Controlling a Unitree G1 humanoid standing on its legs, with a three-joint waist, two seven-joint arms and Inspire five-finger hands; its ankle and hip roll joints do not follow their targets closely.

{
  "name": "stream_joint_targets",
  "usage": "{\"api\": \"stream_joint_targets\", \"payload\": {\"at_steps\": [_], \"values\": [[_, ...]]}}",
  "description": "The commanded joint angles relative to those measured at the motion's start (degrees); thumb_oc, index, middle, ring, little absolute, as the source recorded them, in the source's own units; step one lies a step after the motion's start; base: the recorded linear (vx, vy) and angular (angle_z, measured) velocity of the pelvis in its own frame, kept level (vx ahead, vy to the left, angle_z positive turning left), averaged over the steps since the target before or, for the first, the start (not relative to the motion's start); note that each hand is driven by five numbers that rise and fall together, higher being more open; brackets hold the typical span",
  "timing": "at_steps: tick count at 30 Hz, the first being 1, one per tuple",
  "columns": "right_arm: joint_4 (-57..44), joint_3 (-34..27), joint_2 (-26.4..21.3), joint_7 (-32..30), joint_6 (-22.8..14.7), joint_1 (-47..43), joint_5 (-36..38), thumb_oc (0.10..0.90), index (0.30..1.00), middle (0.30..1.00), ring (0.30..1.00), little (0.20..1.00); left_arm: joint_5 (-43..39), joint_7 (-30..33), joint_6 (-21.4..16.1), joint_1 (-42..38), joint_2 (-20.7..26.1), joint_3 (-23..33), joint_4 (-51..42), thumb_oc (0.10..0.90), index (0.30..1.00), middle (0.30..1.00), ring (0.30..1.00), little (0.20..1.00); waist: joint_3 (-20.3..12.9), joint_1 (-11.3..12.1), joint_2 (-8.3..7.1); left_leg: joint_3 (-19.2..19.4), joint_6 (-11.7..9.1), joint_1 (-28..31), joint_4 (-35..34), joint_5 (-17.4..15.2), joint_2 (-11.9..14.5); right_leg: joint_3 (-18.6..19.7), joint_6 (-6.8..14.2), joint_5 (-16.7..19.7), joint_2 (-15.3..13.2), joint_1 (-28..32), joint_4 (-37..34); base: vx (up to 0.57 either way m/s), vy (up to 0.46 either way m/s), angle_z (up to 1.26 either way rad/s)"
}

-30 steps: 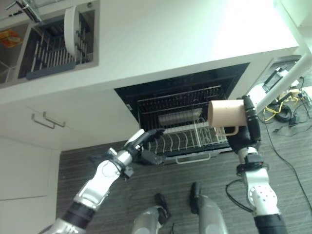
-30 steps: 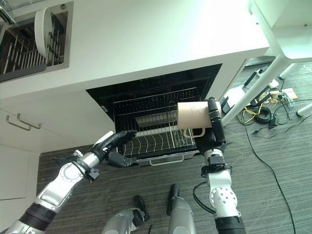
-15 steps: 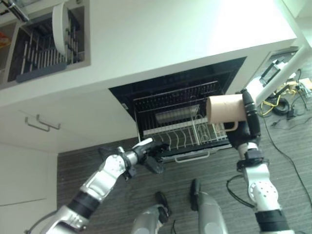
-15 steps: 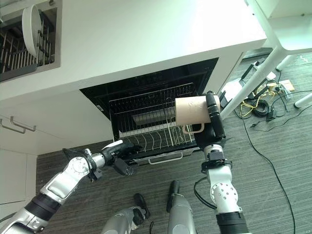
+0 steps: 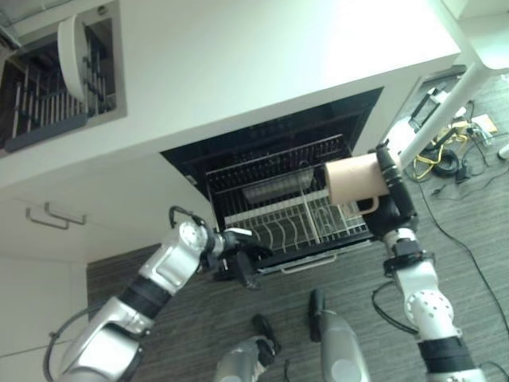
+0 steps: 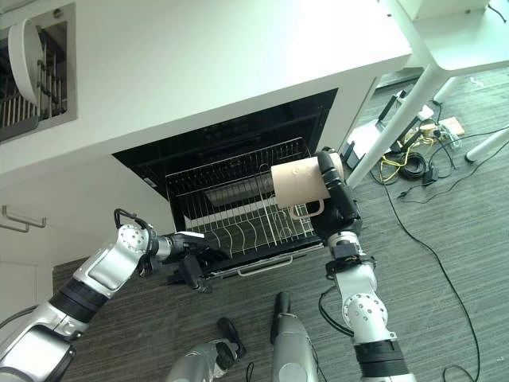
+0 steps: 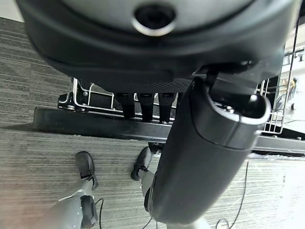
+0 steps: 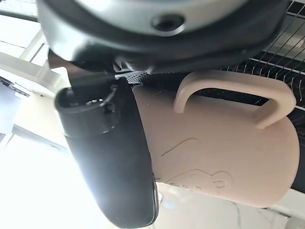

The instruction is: Place the dishes in the dishwasher.

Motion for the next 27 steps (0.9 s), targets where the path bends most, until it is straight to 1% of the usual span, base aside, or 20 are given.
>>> {"api": "stream_joint_targets", "payload": {"at_steps": [1, 2, 3, 4, 6, 9, 10, 12, 13, 14, 16, 18, 20, 22, 23, 25, 26, 27], "values": [[-2.8, -2.2, -1.7, 0.5, 1.6, -7.4, -1.4, 0.4, 0.3, 0.3, 0.3, 0.3, -10.5, -20.7, -0.6, 12.3, -5.0, -10.9, -3.3, 0.8, 0.9, 0.9, 0.9, 0.9, -3.4, -1.6, -0.56, -3.2, -3.8, -2.4, 5.7, -5.6, 3.6, 0.7, 7.7, -5.6, -3.0, 1.8, -1.3, 0.02, 0.043, -0.09], [-2.6, -2.3, -1.9, 0.2, 1.9, -7.5, -1.4, 0.4, 0.3, 0.3, 0.3, 0.3, -10.5, -21.1, -0.6, 12.5, -5.1, -11.1, -3.0, 0.8, 0.9, 0.9, 0.9, 0.9, -3.4, -1.6, -0.54, -3.2, -3.8, -2.4, 5.7, -5.7, 3.6, 0.7, 7.7, -5.6, -2.9, 1.8, -1.3, 0.03, 0.041, -0.04], [-2.1, -2.7, -2.4, 0.1, 3.0, -7.6, -1.6, 0.4, 0.3, 0.3, 0.3, 0.3, -10.0, -21.5, -0.8, 13.4, -5.5, -11.3, -2.6, 0.8, 0.9, 0.9, 0.9, 0.9, -3.6, -1.7, -0.5, -3.1, -3.9, -2.3, 5.7, -5.8, 3.6, 0.8, 7.7, -5.7, -3.0, 1.8, -1.3, 0.05, 0.048, 0.02], [-1.6, -3.4, -3.2, -0.4, 4.2, -7.7, -2.0, 0.4, 0.3, 0.3, 0.3, 0.3, -10.2, -20.9, -1.2, 14.6, -6.0, -11.8, -2.4, 0.8, 0.9, 0.9, 0.9, 0.9, -3.8, -1.8, -0.54, -3.2, -3.9, -2.2, 5.7, -5.8, 3.4, 1.1, 7.7, -5.8, -2.9, 1.9, -1.3, 0.05, 0.044, 0.02], [-1.1, -3.7, -3.6, -0.7, 5.0, -7.9, -3.1, 0.4, 0.3, 0.3, 0.3, 0.3, -11.0, -19.3, -1.6, 15.2, -6.1, -11.8, -2.2, 0.8, 0.9, 0.9, 0.9, 0.9, -3.9, -1.8, -0.57, -3.2, -3.9, -2.2, 5.7, -5.9, 3.4, 1.1, 7.7, -5.8, -2.9, 1.9, -1.3, 0.02, 0.016, 0.01], [0.0, -4.1, -5.0, -1.3, 6.3, -8.4, -5.6, 0.4, 0.3, 0.3, 0.3, 0.3, -15.9, -10.3, -3.5, 15.8, -5.8, -10.7, -2.8, 0.8, 0.9, 0.9, 0.9, 0.9, -4.0, -1.5, -0.6, -3.3, -4.0, -2.1, 5.7, -5.9, 3.5, 1.0, 7.6, -5.9, -3.0, 2.1, -1.3, 0.0, 0.0, 0.0], [0.6, -4.6, -6.3, -1.5, 6.7, -8.8, -6.8, 0.4, 0.3, 0.3, 0.3, 0.3, -21.0, -2.4, -7.2, 15.8, -5.2, -9.1, -3.4, 0.8, 0.9, 0.9, 0.9, 0.9, -3.9, -1.2, -0.68, -3.4, -4.0, -2.1, 5.7, -5.8, 3.4, 0.9, 7.6, -5.9, -3.0, 2.2, -1.3, 0.0, 0.0, 0.0], [1.0, -5.1, -7.6, -1.8, 7.0, -9.1, -8.9, 0.4, 0.3, 0.3, 0.3, 0.3, -28.1, 4.9, -9.8, 15.3, -4.5, -6.6, -4.7, 0.8, 0.9, 0.9, 0.9, 0.9, -3.9, -0.7, -0.88, -3.6, -4.1, -2.1, 5.7, -5.8, 3.4, 0.7, 7.6, -5.8, -3.2, 2.4, -1.3, 0.0, 0.0, 0.0], [1.2, -5.2, -8.1, -2.0, 7.0, -9.3, -9.7, 0.4, 0.3, 0.3, 0.3, 0.3, -30.5, 7.1, -10.1, 15.2, -4.2, -5.7, -5.2, 0.8, 0.9, 0.9, 0.9, 0.9, -3.9, -0.5, -0.96, -3.7, -4.1, -2.0, 5.7, -5.8, 3.4, 0.5, 7.6, -5.8, -3.3, 2.5, -1.3, 0.01, -0.059, 0.03], [2.1, -6.1, -9.9, -1.5, 6.1, -9.3, -15.3, 0.4, 0.3, 0.3, 0.3, 0.3, -37.3, 14.5, -14.2, 15.6, -3.3, -1.3, -7.3, 0.8, 0.9, 0.9, 0.9, 0.9, -3.9, 0.5, -1.41, -4.1, -4.1, -2.0, 5.7, -5.7, 3.5, 0.1, 7.7, -5.7, -3.4, 2.7, -1.3, 0.02, -0.089, 0.04], [3.6, -6.8, -12.4, -2.7, 4.2, -10.1, -23.0, 0.4, 0.3, 0.3, 0.3, 0.3, -41.0, 19.5, -18.7, 15.9, -2.0, 2.8, -9.1, 0.8, 0.9, 0.9, 0.9, 0.9, -3.6, 1.6, -2.04, -4.8, -4.2, -2.2, 5.7, -5.4, 3.5, -0.5, 7.6, -5.4, -3.6, 2.9, -1.3, 0.01, -0.1, 0.02], [4.4, -6.8, -13.7, -3.7, 4.3, -11.3, -26.3, 0.4, 0.3, 0.3, 0.3, 0.3, -42.5, 21.4, -20.2, 16.0, -1.8, 5.0, -10.0, 0.8, 0.9, 0.9, 0.9, 0.9, -3.5, 2.3, -2.34, -5.3, -4.1, -2.3, 5.7, -5.2, 3.5, -0.9, 7.6, -5.3, -3.7, 3.0, -1.3, -0.01, -0.068, 0.12], [6.0, -6.6, -15.3, -4.3, 5.2, -13.2, -29.5, 0.4, 0.3, 0.3, 0.3, 0.3, -42.8, 24.2, -24.4, 16.2, -1.3, 7.2, -10.7, 0.8, 0.9, 0.9, 0.9, 0.9, -3.1, 3.3, -2.8, -6.0, -4.0, -2.6, 5.7, -5.1, 3.5, -1.5, 7.3, -5.3, -3.6, 3.1, -1.3, -0.02, -0.085, 0.16], [7.1, -6.0, -16.9, -4.9, 5.6, -14.9, -31.6, 0.4, 0.3, 0.3, 0.3, 0.3, -42.8, 26.0, -26.9, 16.0, -0.8, 8.1, -11.5, 0.8, 0.9, 0.9, 0.9, 0.9, -2.7, 4.0, -3.1, -6.6, -4.0, -3.0, 5.7, -4.9, 3.5, -1.8, 7.1, -5.3, -3.6, 3.0, -1.3, -0.05, -0.073, 0.08], [7.8, -5.5, -18.3, -5.4, 6.5, -16.5, -33.1, 0.4, 0.3, 0.3, 0.3, 0.3, -43.0, 27.0, -28.3, 15.9, -0.3, 8.9, -12.1, 0.8, 0.9, 0.9, 0.9, 0.9, -2.3, 4.6, -3.32, -7.0, -3.9, -3.3, 5.7, -4.8, 3.5, -2.1, 7.0, -5.3, -3.5, 2.9, -1.3, -0.06, -0.066, 0.11], [9.1, -5.0, -19.8, -5.5, 7.2, -18.3, -34.1, 0.4, 0.3, 0.3, 0.3, 0.3, -43.2, 27.9, -29.8, 15.7, 0.1, 9.1, -12.2, 0.8, 0.9, 0.9, 0.9, 0.9, -1.9, 5.1, -3.56, -7.3, -3.9, -3.5, 5.7, -4.8, 3.4, -2.3, 6.9, -5.2, -3.5, 2.8, -1.3, -0.04, -0.048, 0.02], [9.7, -4.6, -20.3, -5.7, 7.6, -19.1, -34.4, 0.4, 0.3, 0.3, 0.3, 0.3, -44.2, 28.0, -29.8, 15.6, 0.3, 9.2, -12.4, 0.8, 0.9, 0.9, 0.9, 0.9, -1.7, 5.4, -3.64, -7.5, -3.9, -3.5, 5.7, -4.8, 3.3, -2.3, 6.9, -5.2, -3.5, 2.8, -1.3, -0.03, -0.039, 0.0], [10.6, -4.1, -21.1, -5.5, 8.9, -20.5, -35.3, 0.4, 0.3, 0.3, 0.3, 0.3, -45.0, 28.4, -30.1, 15.6, 0.1, 9.7, -12.6, 0.8, 0.9, 0.9, 0.9, 0.9, -1.5, 5.8, -3.8, -7.6, -3.8, -3.7, 5.7, -4.7, 3.3, -2.5, 6.8, -5.2, -3.5, 2.8, -1.3, -0.03, -0.036, 0.03]]}}
